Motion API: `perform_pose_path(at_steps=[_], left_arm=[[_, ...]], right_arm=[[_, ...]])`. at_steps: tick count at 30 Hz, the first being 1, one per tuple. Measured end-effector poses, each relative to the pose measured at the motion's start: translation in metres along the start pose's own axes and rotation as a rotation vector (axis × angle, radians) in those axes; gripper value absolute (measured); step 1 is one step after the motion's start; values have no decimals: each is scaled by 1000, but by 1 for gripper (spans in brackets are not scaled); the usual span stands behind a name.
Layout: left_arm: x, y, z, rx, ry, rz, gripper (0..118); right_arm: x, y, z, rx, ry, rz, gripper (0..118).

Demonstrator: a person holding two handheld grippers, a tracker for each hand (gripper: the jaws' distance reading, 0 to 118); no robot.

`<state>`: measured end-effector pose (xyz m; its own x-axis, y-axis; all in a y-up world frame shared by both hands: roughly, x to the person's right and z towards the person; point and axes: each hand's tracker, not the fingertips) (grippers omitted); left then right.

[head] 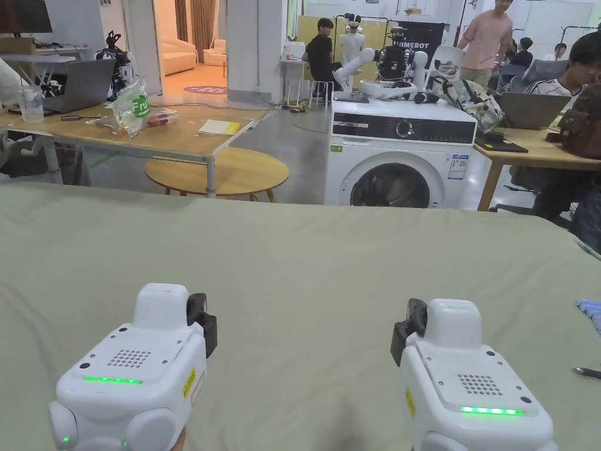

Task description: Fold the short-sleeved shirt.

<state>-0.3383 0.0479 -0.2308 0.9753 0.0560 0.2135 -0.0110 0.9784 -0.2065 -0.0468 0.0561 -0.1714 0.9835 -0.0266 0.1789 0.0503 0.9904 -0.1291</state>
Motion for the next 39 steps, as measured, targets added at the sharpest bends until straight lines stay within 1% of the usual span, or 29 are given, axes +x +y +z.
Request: perform_pose_path(at_steps=[3, 9, 16, 22, 25, 27, 29, 30, 31, 32, 33, 34, 36, 37, 38, 39], left_arm=[[0, -1, 0, -5, -4, 12, 0], [-10, -2, 1, -14, 5, 45, 0], [-12, 0, 4, -25, 13, 39, 0], [-12, -4, 4, -31, 14, 37, 0], [-12, -3, 4, -23, 28, 37, 4], [-12, -1, 3, -23, 28, 40, 10], [-14, 0, 3, -20, 26, 38, 11], [-14, 0, 4, -16, 28, 35, 16], [-14, 1, 4, -11, 32, 29, 21], [-14, 1, 4, -7, 35, 23, 28], [-14, 2, 5, -2, 37, 18, 40], [-15, 3, 5, 3, 40, 17, 50], [-16, 4, 6, 11, 43, 24, 70], [-19, 4, 8, 18, 41, 32, 73], [-20, 4, 9, 29, 36, 42, 74], [-21, 4, 11, 41, 36, 47, 74]], right_arm=[[3, 1, 1, 1, -6, -7, 0], [0, -1, 2, -1, 3, 13, 0], [-2, -5, 3, -10, 9, 5, 0], [-8, -7, 6, -12, 18, 16, 0], [-11, -7, 6, -11, 24, 25, 0], [-12, -7, 5, -13, 23, 30, 5], [-12, -10, 3, -17, 26, 31, 5], [-12, -11, 2, -17, 29, 29, 7], [-13, -12, 1, -18, 27, 28, 11], [-13, -8, 1, -19, 25, 29, 21], [-13, -8, 0, -18, 24, 28, 40], [-13, -8, -1, -17, 25, 26, 53], [-14, -7, -2, -19, 8, 22, 69], [-14, -7, -2, -16, 2, 21, 73], [-13, -7, -3, -12, -3, 22, 78], [-13, -7, -3, -10, -11, 23, 85]])
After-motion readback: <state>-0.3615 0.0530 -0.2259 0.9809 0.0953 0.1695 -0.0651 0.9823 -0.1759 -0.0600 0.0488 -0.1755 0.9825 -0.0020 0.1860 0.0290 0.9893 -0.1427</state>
